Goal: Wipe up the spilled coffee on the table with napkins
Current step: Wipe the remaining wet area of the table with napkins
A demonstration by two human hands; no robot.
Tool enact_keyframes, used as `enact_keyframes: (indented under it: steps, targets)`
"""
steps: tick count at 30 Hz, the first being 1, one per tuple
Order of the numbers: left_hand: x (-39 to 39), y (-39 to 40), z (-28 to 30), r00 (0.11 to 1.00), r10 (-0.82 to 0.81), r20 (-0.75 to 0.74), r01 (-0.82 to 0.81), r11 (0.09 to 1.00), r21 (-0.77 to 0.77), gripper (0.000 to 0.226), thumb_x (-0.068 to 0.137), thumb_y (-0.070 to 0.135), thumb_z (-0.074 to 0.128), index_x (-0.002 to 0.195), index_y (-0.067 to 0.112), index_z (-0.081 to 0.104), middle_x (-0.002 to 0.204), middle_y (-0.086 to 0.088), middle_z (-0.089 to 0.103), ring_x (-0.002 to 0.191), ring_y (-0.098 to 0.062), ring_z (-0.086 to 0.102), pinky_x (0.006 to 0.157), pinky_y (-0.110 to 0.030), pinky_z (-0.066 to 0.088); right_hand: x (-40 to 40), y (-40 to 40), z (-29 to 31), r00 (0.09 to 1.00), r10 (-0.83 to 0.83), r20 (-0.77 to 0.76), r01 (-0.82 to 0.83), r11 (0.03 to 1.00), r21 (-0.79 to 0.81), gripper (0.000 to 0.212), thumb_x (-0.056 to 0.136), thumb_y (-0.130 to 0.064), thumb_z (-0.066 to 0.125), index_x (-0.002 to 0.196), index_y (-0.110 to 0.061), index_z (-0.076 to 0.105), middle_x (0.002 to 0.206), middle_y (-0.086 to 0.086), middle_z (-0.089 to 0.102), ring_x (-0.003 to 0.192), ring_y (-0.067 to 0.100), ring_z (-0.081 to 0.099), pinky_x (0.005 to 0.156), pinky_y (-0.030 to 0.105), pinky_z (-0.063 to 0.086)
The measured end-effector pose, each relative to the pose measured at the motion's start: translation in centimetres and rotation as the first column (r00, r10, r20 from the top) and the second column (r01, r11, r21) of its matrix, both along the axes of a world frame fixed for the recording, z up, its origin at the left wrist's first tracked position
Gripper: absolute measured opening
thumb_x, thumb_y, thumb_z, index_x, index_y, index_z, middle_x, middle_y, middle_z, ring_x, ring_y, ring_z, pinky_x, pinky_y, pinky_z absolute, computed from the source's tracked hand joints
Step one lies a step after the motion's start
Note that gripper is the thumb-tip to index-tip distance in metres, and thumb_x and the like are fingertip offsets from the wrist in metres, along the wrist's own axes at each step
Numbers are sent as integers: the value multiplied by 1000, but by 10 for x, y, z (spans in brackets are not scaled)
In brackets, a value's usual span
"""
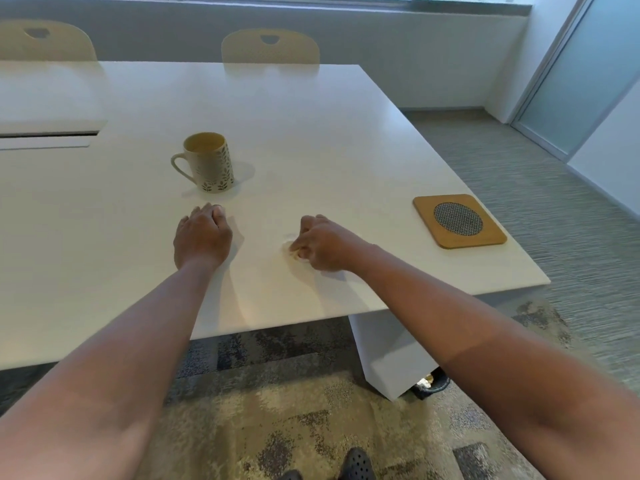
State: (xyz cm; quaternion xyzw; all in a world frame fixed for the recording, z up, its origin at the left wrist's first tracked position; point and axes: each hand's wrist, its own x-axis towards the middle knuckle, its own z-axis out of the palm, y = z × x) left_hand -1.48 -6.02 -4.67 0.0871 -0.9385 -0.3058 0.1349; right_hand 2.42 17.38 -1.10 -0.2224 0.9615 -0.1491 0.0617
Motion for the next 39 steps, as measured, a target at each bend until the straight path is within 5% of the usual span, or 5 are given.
enact_keyframes:
  steps: [5,10,16,26,39]
  targets:
    - [0,-1,-1,1000,8,-7,-8,1000,-11,42,102,30,26,109,16,65,116,-14,64,113,-34,53,101,-45,38,-5,59,22,904,-426,-13,419,882,216,34,81,-19,56,113,-15,65,117,11,56,112,30,57,94,33,49]
    - [-1,-1,-2,1000,23,4,-23,1000,-5,43,103,32,26,111,16,65,117,-14,63,112,-35,52,99,-45,38,3,71,49,796,-571,200,415,757,505,23,81,-5,44,63,-7,58,57,6,63,44,16,61,52,24,51]
    - [-1,0,-1,1000,14,-22,-14,1000,1,42,103,28,27,110,14,65,118,-15,64,117,-33,52,102,-45,38,-4,34,52,788,-469,399,256,839,481,9,85,7,42,83,7,51,101,23,64,74,27,74,77,43,61]
    - [-4,-2,-4,1000,14,24,-14,1000,10,49,105,32,22,130,13,61,136,-13,59,132,-31,46,113,-46,32,-23,-61,40,916,-252,312,145,933,329,28,89,-12,53,62,-8,60,33,-6,53,47,6,55,54,15,42]
    - [-4,-1,2,999,35,-8,-35,999,11,33,101,27,28,95,15,58,100,-10,61,101,-28,54,94,-43,41,-62,-115,11,997,-28,73,30,999,-30,16,85,-14,63,95,-12,75,101,6,52,100,20,54,83,29,49]
